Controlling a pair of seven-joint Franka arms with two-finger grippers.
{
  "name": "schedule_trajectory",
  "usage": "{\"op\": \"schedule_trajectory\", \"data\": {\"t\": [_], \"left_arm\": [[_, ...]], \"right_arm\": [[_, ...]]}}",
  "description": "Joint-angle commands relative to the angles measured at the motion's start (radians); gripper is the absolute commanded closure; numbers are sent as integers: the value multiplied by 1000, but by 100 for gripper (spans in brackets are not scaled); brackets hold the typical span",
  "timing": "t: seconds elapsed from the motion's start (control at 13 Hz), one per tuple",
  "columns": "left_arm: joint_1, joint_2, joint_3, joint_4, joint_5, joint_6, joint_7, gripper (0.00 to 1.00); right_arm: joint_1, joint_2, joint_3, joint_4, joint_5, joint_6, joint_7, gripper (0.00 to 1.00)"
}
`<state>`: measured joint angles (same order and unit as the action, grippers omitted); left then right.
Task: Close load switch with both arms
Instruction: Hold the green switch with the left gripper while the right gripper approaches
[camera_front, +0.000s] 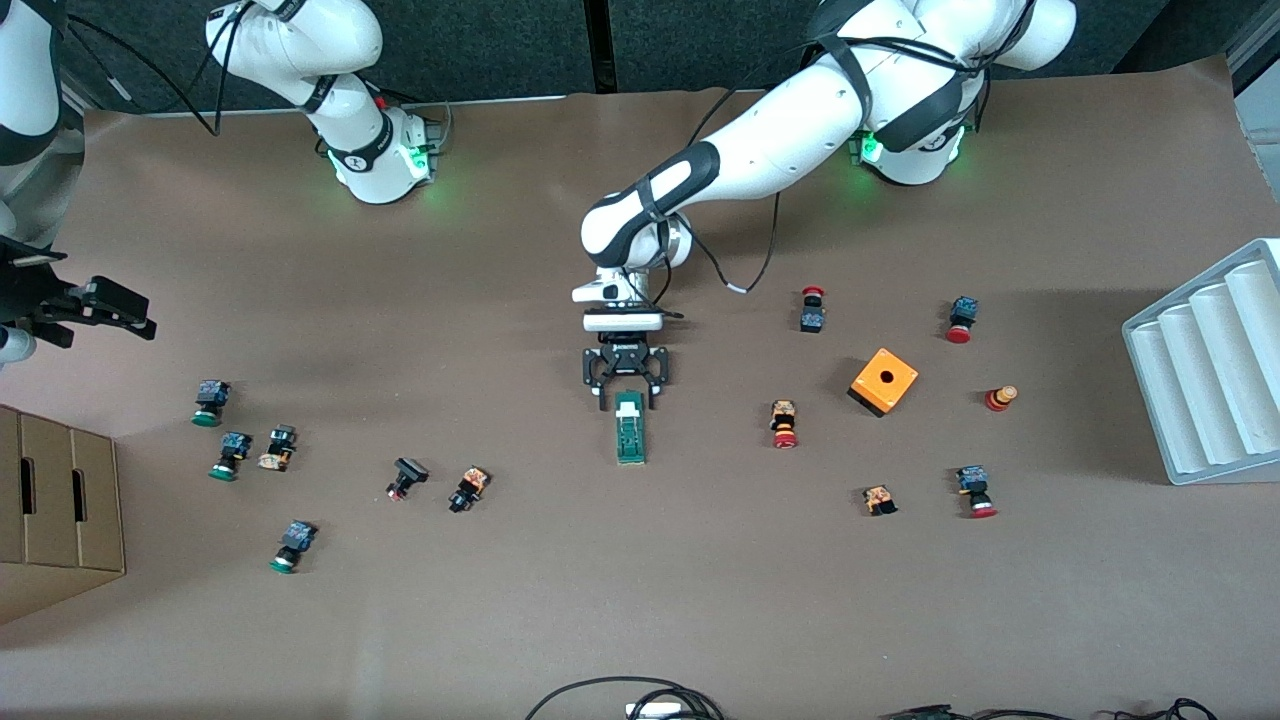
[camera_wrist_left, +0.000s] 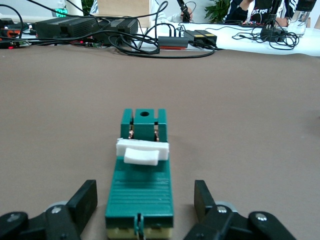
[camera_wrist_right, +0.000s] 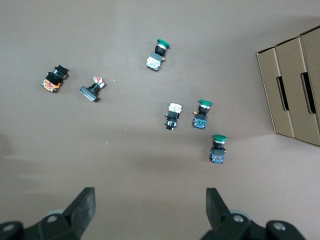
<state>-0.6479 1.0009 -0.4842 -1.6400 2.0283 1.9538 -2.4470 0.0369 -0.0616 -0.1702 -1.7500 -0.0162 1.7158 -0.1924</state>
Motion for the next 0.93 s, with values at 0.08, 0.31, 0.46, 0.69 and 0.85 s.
{"op": "schedule_trajectory", "data": {"t": [0.08,0.31,0.46,0.69,0.85], "left_arm": [[-16,18,13,20,42,-16,-10,28],[-18,22,13,23,44,-18,-13,34],[-27,22,13,25,41,-18,-15,34],[-29,24,13,23,43,-32,-15,34],[-38,28,13,20,41,-56,-23,34]], "right_arm": [[0,14,0,23,2,-10,-2,0],[-2,14,0,23,4,-10,-2,0],[-8,17,-3,21,5,-10,-7,0],[-6,40,-9,21,15,-12,1,0],[3,69,0,21,15,-12,1,0]]}}
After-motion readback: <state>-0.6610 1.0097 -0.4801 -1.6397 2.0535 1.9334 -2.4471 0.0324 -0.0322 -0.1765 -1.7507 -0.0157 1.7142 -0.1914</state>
